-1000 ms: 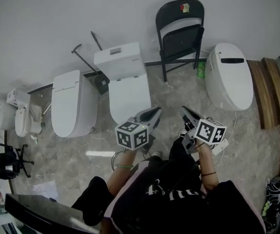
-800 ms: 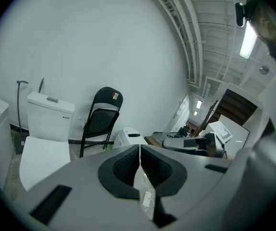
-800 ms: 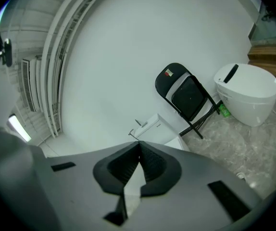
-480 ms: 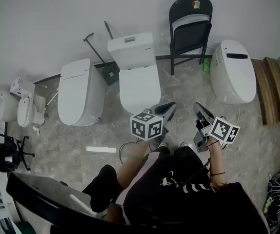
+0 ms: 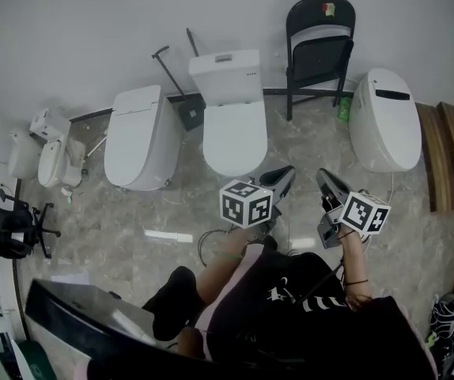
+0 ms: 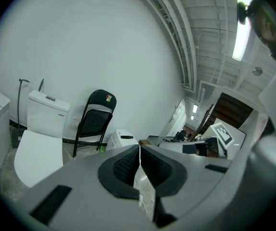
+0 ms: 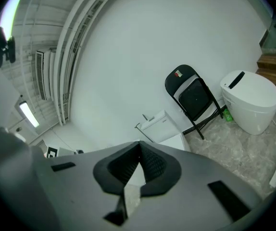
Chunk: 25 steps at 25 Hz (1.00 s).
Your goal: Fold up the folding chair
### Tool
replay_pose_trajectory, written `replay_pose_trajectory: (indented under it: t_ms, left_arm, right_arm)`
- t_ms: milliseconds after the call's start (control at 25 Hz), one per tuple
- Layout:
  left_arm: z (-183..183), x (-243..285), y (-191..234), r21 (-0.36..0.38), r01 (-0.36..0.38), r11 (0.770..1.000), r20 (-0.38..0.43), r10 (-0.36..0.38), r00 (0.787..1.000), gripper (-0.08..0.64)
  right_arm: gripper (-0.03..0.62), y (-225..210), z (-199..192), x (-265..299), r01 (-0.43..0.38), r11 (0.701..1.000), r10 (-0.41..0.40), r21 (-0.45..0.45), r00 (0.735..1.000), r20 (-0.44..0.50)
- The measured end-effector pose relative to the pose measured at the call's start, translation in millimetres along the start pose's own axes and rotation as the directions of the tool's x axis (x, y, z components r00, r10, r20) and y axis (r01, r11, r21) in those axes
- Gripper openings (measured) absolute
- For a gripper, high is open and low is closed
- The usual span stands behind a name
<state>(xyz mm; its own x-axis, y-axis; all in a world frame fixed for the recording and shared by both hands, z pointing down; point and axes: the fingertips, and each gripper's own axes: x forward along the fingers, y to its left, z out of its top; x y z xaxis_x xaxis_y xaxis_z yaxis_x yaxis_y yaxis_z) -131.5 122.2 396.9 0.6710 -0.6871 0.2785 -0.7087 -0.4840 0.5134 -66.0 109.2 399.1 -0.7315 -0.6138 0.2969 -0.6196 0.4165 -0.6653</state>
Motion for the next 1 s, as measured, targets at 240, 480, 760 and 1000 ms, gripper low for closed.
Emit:
replay_pose_trajectory:
  t_ms: [240,480,760,1000]
  left_arm:
    - [-8.3,7.5,-33.2,0.005,-0.002,1.0,0.02,0.001,1.0,0.009]
    - [-25.5,13.1,-44.5,-0.004,-0.017,1.0,-0.005,0.017,1.0,0.009]
    - [-28.2,10.9,-43.4,-0.02,-0.036,0.999,-0.001,0.036,0.999,0.009]
    - [-34.0,13.7,-46.9,-0.02,-0.043,0.999,0.005,0.043,0.999,0.009]
  right_arm:
    - [0.014,-2.7,-1.5,-32.8,-0.026,0.999,0.026,-0.04,1.0,0.0]
    - [0.014,-14.8,-6.4,-47.6,-0.031,0.999,0.031,-0.028,0.999,-0.008]
    - [0.014,-17.7,-9.8,-51.9,-0.04,0.999,0.04,-0.022,0.999,-0.013]
    - [0.014,-24.9,-13.1,-57.6,-0.039,0.999,0.039,-0.03,0.999,-0.018]
